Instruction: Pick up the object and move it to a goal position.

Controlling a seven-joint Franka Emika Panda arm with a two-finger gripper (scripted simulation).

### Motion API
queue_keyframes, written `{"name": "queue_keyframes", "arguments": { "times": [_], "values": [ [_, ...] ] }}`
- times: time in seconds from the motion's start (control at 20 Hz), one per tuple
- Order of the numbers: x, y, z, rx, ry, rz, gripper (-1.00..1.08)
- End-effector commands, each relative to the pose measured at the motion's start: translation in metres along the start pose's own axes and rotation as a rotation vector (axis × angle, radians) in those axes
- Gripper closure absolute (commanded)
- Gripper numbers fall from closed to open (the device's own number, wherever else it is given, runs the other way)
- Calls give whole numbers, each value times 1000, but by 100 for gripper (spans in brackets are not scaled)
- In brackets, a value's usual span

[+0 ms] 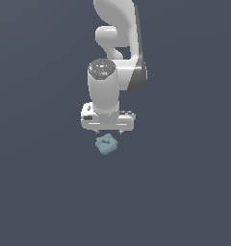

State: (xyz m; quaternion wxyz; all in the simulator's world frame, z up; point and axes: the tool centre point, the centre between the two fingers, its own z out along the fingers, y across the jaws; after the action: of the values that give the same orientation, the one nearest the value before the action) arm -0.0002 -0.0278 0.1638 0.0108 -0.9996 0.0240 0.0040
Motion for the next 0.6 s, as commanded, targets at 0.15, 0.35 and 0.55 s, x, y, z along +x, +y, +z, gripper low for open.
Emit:
{"name": "queue_keyframes", "arguments": {
  "times": [0.15, 0.35, 0.55],
  "values": [
    [1, 1, -2, 3, 6, 8, -100],
    [3, 4, -6, 10, 18, 21, -100],
    [3, 4, -5, 7, 18, 21, -100]
  ]
}}
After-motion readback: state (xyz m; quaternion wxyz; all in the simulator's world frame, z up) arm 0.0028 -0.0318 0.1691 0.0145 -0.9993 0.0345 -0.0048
